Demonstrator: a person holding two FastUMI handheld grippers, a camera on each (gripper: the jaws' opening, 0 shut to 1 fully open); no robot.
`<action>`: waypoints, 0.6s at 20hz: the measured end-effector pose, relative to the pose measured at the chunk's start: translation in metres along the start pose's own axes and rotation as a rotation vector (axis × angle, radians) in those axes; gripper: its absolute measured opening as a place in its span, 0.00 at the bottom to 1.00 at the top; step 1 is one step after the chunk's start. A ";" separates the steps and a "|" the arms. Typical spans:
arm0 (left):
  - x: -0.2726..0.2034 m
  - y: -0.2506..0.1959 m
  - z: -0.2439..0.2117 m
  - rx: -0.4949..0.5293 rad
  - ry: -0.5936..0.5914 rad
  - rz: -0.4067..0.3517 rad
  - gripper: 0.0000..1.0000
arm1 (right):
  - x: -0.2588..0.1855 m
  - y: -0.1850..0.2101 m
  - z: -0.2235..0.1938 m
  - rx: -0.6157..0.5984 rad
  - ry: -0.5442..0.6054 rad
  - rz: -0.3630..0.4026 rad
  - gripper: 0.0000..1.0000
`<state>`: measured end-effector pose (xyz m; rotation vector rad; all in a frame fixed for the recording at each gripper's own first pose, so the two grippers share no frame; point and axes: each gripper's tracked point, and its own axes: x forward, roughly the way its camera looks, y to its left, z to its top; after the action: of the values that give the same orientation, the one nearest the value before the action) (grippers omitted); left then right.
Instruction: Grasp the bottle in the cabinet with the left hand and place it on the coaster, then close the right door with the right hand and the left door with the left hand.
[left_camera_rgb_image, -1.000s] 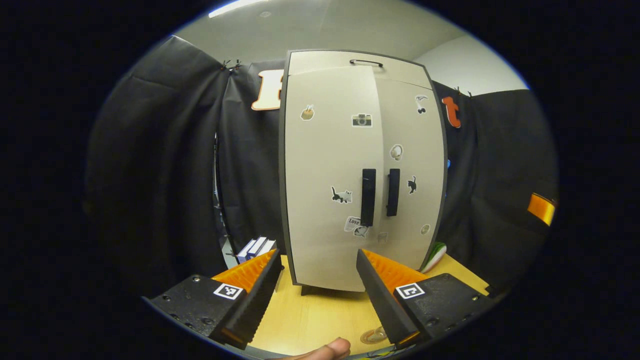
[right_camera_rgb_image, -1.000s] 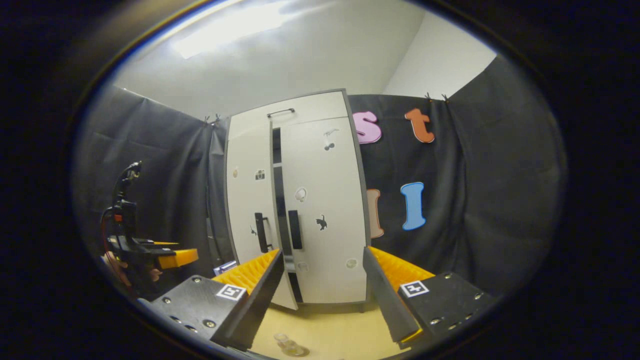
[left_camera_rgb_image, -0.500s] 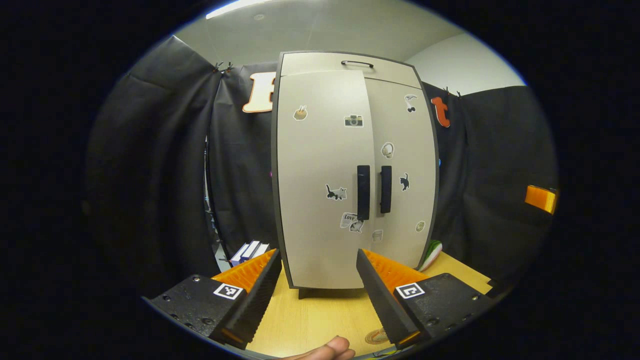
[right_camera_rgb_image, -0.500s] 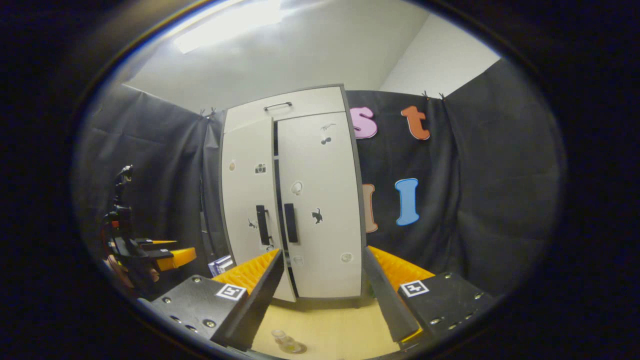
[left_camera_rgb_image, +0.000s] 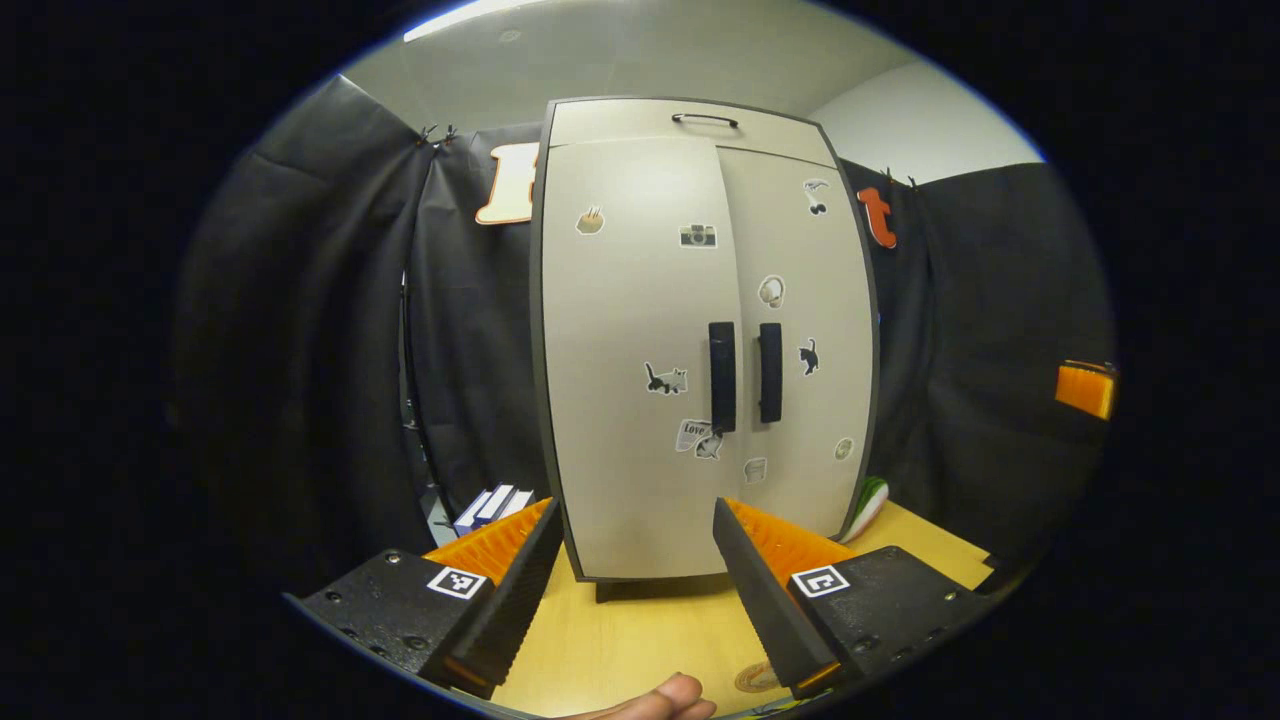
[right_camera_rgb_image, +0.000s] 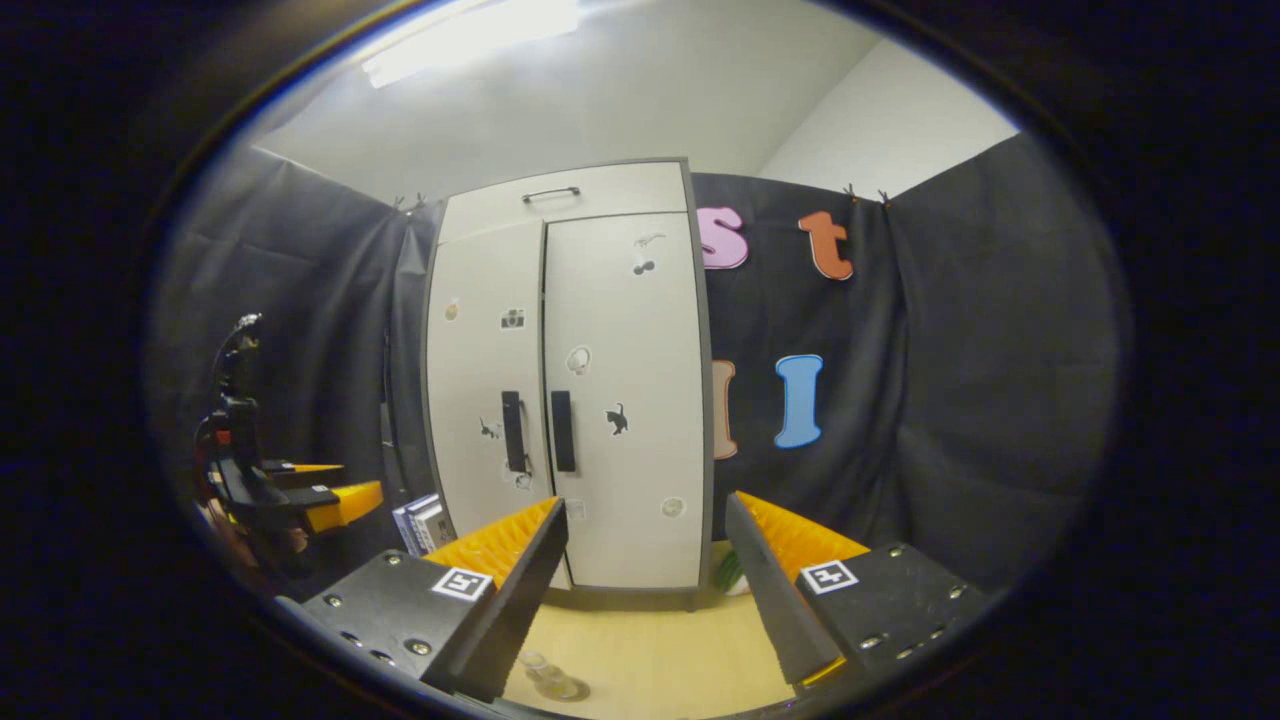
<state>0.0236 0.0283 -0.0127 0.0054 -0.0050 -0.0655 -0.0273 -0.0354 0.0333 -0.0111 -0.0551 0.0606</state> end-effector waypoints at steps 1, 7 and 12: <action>0.002 0.001 0.005 0.008 -0.013 0.003 0.95 | 0.000 0.001 0.000 -0.003 -0.002 0.003 1.00; 0.010 -0.005 0.007 0.009 0.000 0.038 0.94 | 0.011 -0.003 0.000 0.016 0.012 0.016 0.92; 0.015 -0.006 0.010 -0.015 0.023 0.045 0.95 | 0.020 -0.005 -0.008 -0.005 0.021 0.009 0.93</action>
<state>0.0382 0.0215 -0.0029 -0.0087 0.0184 -0.0209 -0.0063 -0.0388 0.0269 -0.0171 -0.0346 0.0694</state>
